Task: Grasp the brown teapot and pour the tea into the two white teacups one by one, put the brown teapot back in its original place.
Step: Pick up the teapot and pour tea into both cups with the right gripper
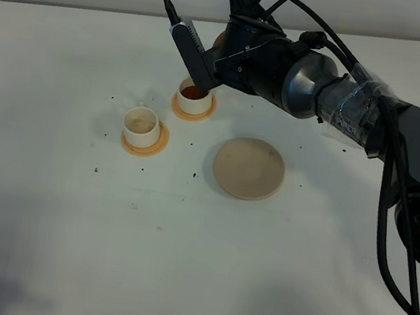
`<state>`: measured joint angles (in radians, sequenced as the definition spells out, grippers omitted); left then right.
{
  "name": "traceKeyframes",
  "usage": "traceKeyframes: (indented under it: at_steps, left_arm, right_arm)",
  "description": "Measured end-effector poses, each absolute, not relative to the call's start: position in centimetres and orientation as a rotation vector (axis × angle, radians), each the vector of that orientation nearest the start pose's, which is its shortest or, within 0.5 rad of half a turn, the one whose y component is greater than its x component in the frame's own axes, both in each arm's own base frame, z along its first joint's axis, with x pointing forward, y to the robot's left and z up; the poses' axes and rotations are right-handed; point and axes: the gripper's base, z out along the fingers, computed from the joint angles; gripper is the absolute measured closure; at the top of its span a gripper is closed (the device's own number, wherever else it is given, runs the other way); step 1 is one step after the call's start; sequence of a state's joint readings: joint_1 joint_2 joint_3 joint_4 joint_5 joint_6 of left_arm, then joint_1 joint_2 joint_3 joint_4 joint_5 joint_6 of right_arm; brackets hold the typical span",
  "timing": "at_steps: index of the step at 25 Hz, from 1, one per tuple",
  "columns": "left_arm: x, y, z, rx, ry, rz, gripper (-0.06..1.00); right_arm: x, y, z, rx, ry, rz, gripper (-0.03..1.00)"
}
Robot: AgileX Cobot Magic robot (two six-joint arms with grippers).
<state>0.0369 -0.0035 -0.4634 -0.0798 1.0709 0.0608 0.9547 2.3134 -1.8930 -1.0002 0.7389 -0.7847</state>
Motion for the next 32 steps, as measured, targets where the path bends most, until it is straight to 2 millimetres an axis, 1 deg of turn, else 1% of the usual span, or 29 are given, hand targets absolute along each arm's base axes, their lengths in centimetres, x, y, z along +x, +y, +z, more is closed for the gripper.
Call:
traceKeyframes:
  at_steps: [8,32]
  left_arm:
    - [-0.17,-0.64,26.64,0.027,2.085,-0.037,0.37]
    - [-0.17,-0.64,26.64,0.027,2.085,-0.037,0.37]
  right_arm:
    - [34.15,39.18,19.20,-2.230,0.913,-1.065,0.84]
    - [34.23,39.16,19.30,-2.232,0.890,-1.089,0.84]
